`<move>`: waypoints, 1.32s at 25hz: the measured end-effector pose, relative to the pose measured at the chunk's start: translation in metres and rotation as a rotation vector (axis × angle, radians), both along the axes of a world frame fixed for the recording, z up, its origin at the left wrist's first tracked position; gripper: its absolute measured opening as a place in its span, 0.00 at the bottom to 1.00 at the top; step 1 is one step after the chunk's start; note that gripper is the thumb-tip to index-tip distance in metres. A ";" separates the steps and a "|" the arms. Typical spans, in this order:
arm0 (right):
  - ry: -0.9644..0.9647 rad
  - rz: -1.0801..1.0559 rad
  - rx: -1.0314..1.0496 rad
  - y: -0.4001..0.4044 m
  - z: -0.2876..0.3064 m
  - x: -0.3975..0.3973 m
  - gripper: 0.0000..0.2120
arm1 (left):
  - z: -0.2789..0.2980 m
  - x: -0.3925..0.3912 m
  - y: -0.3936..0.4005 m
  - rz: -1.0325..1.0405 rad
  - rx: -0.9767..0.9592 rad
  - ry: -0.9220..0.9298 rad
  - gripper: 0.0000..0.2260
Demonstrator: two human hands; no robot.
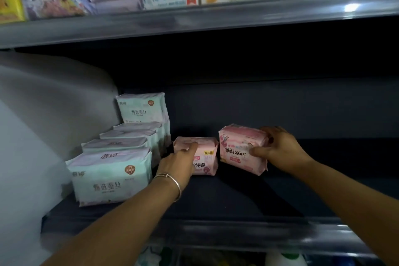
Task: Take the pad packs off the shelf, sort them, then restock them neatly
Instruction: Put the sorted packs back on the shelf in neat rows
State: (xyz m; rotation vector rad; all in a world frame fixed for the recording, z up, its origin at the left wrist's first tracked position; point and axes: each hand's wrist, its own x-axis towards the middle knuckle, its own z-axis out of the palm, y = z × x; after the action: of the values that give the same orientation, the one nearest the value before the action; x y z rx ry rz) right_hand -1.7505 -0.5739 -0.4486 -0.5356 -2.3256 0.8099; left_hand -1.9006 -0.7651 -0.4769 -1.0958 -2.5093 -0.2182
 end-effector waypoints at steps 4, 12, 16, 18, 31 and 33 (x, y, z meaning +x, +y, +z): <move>-0.016 0.035 -0.032 0.004 -0.002 0.000 0.33 | -0.002 -0.009 0.024 0.069 -0.050 0.047 0.24; -0.041 0.102 -0.142 0.034 -0.006 -0.030 0.32 | 0.000 -0.069 0.079 0.051 0.030 -0.052 0.23; -0.010 0.126 -0.226 0.052 -0.010 -0.045 0.31 | -0.002 -0.101 0.101 0.059 0.125 -0.097 0.20; 0.000 0.123 -0.236 0.058 -0.012 -0.052 0.31 | 0.000 -0.110 0.110 0.054 0.153 -0.192 0.19; 0.015 0.116 -0.268 0.054 -0.017 -0.063 0.34 | -0.014 -0.118 0.118 0.105 0.328 -0.073 0.20; 0.015 0.117 -0.268 0.054 -0.016 -0.063 0.34 | -0.014 -0.116 0.119 0.111 0.394 -0.115 0.20</move>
State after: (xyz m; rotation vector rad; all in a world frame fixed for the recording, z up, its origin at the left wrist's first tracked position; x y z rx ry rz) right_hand -1.8133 -0.5202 -0.4651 -0.5068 -2.2648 1.1875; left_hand -2.0171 -0.6464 -0.4908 -0.8017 -2.4685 -0.7270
